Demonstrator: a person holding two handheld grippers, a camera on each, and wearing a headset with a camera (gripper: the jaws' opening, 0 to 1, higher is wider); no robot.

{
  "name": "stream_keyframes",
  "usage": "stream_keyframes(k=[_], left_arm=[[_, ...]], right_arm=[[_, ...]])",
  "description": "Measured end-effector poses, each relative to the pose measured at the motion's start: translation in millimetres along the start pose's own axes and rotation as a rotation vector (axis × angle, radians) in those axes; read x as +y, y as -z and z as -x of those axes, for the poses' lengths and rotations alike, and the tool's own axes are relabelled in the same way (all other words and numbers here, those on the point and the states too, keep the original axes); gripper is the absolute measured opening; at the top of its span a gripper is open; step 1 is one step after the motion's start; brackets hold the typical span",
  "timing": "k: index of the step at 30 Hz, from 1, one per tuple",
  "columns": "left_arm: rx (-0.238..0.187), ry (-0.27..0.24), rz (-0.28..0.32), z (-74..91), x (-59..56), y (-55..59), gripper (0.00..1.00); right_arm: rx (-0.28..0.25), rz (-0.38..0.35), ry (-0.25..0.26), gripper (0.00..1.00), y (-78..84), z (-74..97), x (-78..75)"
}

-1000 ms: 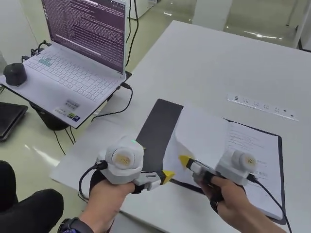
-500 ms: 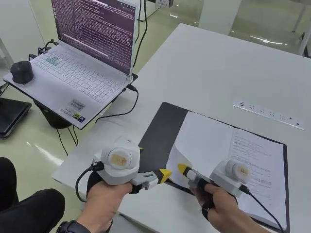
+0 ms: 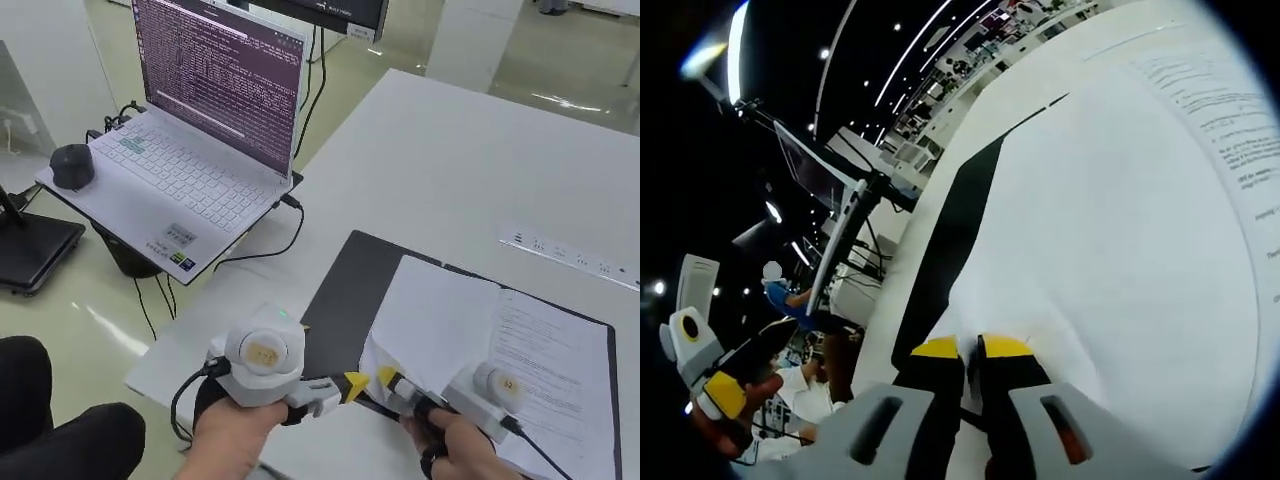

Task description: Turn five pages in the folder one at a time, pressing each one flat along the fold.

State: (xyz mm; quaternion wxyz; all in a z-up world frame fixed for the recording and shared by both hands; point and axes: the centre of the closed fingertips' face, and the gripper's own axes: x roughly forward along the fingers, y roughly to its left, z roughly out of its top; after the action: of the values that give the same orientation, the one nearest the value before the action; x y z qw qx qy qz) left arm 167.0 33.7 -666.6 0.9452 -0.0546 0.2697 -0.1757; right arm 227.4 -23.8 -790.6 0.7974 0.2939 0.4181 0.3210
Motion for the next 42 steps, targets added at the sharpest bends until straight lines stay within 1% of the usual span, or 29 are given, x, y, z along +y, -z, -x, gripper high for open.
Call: stream_keyframes(k=[6,8,10,14,19,21,22,23,26,29,31,35,37,39,42], left_arm=[[-0.006,-0.004,0.005,3.0,-1.5,-1.6,0.61],[-0.006,-0.009,0.0,4.8,-2.5,-1.5,0.6],[-0.003,-0.01,0.002,5.6,-2.6,-0.5,0.6],[-0.005,-0.01,0.002,5.8,-2.4,-0.6,0.6],[0.004,-0.005,-0.006,4.2,-2.7,-1.3,0.6],[0.013,-0.002,-0.01,1.8,-1.7,-0.1,0.6],[0.016,0.003,-0.011,0.5,-1.9,0.3,0.6],[0.018,0.008,-0.012,-0.7,-2.1,0.5,0.6],[0.028,0.024,-0.023,-5.2,-3.0,1.1,0.59],[0.036,0.052,-0.032,-8.4,-4.7,-0.1,0.56],[0.044,0.051,-0.053,-11.1,-1.3,-0.2,0.55],[0.04,0.067,-0.048,-15.2,2.0,-4.7,0.51],[0.055,0.084,-0.062,-17.9,1.5,-3.8,0.46],[0.057,0.085,-0.071,-21.4,3.4,-3.7,0.44],[0.064,0.091,-0.071,-28.6,4.2,-2.5,0.41]], right_arm=[[0.001,-0.027,-0.027,0.11,0.4,0.0,4.7],[0.007,-0.02,-0.043,0.16,0.7,1.3,8.2],[0.015,0.003,-0.067,0.21,2.2,2.7,12.0],[0.021,-0.003,-0.087,0.24,7.2,9.4,12.8],[0.042,0.025,-0.111,0.31,11.4,21.8,14.6],[0.038,0.041,-0.125,0.34,10.1,31.0,18.0],[0.028,0.045,-0.143,0.36,8.6,35.9,20.1],[0.031,0.045,-0.151,0.36,9.2,39.5,20.7],[0.037,0.072,-0.158,0.39,10.4,51.9,21.2],[0.014,0.076,-0.168,0.41,9.5,68.8,22.7],[-0.005,0.088,-0.165,0.41,5.9,78.7,20.7],[-0.029,0.098,-0.152,0.4,-0.6,94.7,14.9],[-0.044,0.101,-0.147,0.39,-4.7,104.5,12.4],[-0.048,0.109,-0.143,0.39,-5.9,112.2,10.0],[-0.063,0.115,-0.127,0.39,-8.9,128.8,1.4]])
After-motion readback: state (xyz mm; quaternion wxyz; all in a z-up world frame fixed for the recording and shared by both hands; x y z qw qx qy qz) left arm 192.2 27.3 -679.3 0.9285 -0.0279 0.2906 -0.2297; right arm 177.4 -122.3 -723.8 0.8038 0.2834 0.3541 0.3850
